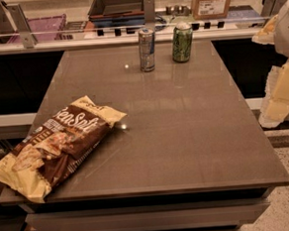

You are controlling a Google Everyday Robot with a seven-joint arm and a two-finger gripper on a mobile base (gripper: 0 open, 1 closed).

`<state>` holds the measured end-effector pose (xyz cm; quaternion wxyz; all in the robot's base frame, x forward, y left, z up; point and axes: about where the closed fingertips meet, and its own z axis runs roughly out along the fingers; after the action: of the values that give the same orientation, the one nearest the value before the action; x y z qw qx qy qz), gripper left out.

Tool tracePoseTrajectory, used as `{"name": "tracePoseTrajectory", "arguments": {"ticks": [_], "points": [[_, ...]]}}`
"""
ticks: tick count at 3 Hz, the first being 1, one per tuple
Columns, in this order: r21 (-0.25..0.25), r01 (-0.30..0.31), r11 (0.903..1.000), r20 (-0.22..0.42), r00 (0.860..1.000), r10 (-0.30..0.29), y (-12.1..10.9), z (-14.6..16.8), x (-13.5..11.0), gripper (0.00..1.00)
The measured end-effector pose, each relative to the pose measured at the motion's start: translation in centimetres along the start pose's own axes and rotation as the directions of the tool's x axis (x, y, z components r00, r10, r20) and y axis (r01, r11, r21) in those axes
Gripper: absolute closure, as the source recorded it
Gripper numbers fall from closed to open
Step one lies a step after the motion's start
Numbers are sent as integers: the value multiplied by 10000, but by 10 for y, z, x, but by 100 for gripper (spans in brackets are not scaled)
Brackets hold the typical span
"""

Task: Move green can near brown chip bag

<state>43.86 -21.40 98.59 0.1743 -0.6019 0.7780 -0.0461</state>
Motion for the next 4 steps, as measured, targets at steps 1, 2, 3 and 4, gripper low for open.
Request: {"name": "tracePoseTrajectory", "arguments": {"ticks": [1,2,3,4], "points": [[0,0,10000,0,10000,0,0,0,0,0],[214,-47,9998,64,10000,45,-8,-5,-2,0],[715,-494,9962,499,9977,459,-31,-10,1,0],[1296,-1448,9809,1434,9816,1259,-58,-8,5,0]]}}
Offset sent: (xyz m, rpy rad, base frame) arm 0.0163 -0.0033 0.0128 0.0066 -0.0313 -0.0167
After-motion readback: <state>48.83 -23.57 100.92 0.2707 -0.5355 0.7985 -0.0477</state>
